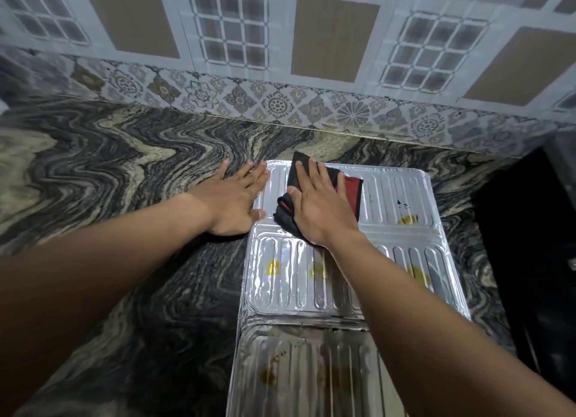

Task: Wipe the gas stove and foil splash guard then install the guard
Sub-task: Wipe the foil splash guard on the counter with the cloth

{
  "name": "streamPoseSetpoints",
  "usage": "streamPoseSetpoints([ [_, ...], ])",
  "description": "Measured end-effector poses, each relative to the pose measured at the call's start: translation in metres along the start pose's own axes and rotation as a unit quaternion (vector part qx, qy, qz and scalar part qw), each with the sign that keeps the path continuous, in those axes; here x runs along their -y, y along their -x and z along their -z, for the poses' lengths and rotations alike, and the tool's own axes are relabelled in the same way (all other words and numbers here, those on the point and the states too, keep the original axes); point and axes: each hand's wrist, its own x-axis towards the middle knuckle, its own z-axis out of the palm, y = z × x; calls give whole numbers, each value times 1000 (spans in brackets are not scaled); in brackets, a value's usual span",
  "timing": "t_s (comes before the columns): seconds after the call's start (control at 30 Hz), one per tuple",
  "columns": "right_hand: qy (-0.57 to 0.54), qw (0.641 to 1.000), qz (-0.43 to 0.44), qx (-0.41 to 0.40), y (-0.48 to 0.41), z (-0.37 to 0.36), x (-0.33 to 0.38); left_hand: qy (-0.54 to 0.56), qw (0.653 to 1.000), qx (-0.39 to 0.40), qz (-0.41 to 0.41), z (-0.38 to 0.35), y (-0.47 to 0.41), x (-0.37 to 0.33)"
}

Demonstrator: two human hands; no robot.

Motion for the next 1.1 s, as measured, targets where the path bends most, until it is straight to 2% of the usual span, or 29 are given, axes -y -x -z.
streamPoseSetpoints([
  [0.1,-19,1000,-16,-2,2,7,-16,-6,1000,3,3,1,1,0],
  [0.3,21,999,-39,31,12,17,-55,-10,1000,13,9,3,-1,-1],
  [0.47,33,994,-101,17,25,19,-80,-12,1000,8,9,7,-1,-2],
  [0.67,31,993,-115,2,27,16,-83,-8,999,-34,-34,5,5,-11],
  [0.8,20,993,-120,7,28,17,-84,1,999,2,-32,-7,18,-13],
  [0.93,11,993,-118,13,28,19,-87,-48,998,-12,-34,-7,13,-11],
  [1.1,18,988,-152,9,41,21,-101,-56,998,-8,-38,-8,11,-13],
])
